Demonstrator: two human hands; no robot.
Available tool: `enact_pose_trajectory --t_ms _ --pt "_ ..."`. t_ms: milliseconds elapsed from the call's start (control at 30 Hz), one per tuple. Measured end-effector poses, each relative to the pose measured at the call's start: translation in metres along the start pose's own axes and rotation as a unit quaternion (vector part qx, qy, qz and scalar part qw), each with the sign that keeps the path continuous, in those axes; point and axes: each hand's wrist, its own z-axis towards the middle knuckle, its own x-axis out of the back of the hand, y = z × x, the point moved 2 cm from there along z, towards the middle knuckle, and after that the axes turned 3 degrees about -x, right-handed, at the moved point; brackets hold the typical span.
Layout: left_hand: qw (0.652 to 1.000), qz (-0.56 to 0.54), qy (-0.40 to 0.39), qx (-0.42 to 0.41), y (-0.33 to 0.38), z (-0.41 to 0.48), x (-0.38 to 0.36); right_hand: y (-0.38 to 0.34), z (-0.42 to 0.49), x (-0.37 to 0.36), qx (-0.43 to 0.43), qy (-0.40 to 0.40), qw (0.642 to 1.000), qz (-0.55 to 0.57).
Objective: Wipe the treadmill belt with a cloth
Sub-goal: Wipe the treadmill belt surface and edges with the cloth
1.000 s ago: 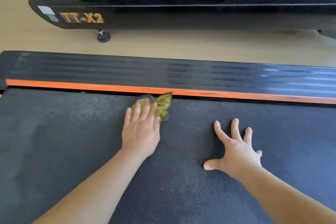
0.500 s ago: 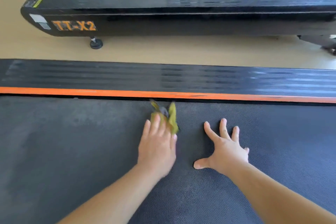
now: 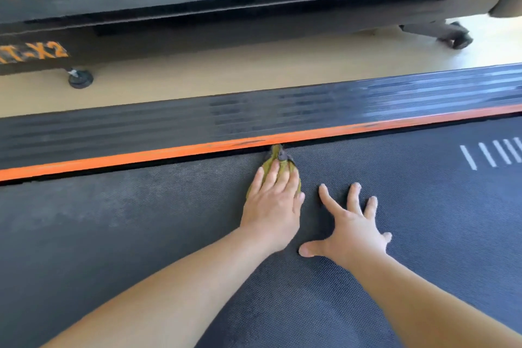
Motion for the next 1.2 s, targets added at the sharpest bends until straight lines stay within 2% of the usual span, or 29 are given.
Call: enact_pose_trajectory --t_ms 167,300,433,567,633,667,700,800,867,933,1000,1067,1100,1133,1200 --pt "0.99 0.052 0.007 -0.133 0.019 0.058 0.001 0.003 0.002 0.0 -0.005 -0.006 1.0 0.01" --pt "0.98 0.13 -0.017 -0.149 0.005 0.043 -0.012 0.002 0.003 -0.002 -0.001 -0.007 1.0 0.002" --pt "0.983 0.17 -0.016 -0.069 -0.046 0.006 0.008 0.004 0.003 0.002 -0.007 -0.01 1.0 -0.002" --pt "0.973 0.2 0.026 0.114 -0.134 -0.064 0.027 0.003 0.001 0.003 -0.006 -0.006 1.0 0.003" --pt "0.963 0.155 0.034 0.219 -0.144 -0.093 0.027 0.001 -0.001 0.004 -0.009 -0.016 1.0 0.003" --pt "0.963 0.122 0.034 0.237 -0.131 -0.101 0.021 0.001 -0.002 0.004 -0.01 -0.021 1.0 0.006" --pt "0.971 0.093 0.038 0.216 -0.11 -0.105 0.014 0.0 -0.005 0.004 -0.014 -0.022 1.0 0.007" --pt "0.999 0.01 0.004 0.039 -0.038 -0.115 -0.009 -0.012 -0.016 0.002 -0.025 0.012 1.0 -0.012" --pt "0.999 0.016 -0.025 -0.016 -0.042 -0.118 -0.005 -0.026 -0.021 0.002 0.011 0.04 0.999 -0.032" --pt "0.998 0.064 -0.005 0.018 -0.083 -0.123 0.003 -0.043 -0.028 0.004 0.078 0.034 0.996 -0.037" --pt "0.986 0.101 0.034 0.131 -0.13 -0.135 0.011 -0.062 -0.033 0.003 0.136 0.019 0.99 -0.035" --pt "0.972 0.095 0.033 0.21 -0.144 -0.149 0.014 -0.084 -0.036 0.0 0.165 0.008 0.986 -0.037" --pt "0.975 0.081 0.028 0.204 -0.135 -0.154 0.013 -0.096 -0.038 -0.003 0.171 0.005 0.984 -0.046" --pt "0.985 0.067 0.016 0.16 -0.121 -0.158 0.012 -0.107 -0.04 -0.006 0.176 0.001 0.983 -0.06" --pt "0.998 0.056 -0.031 0.014 -0.101 -0.166 0.01 -0.125 -0.042 -0.014 0.177 -0.008 0.98 -0.095"
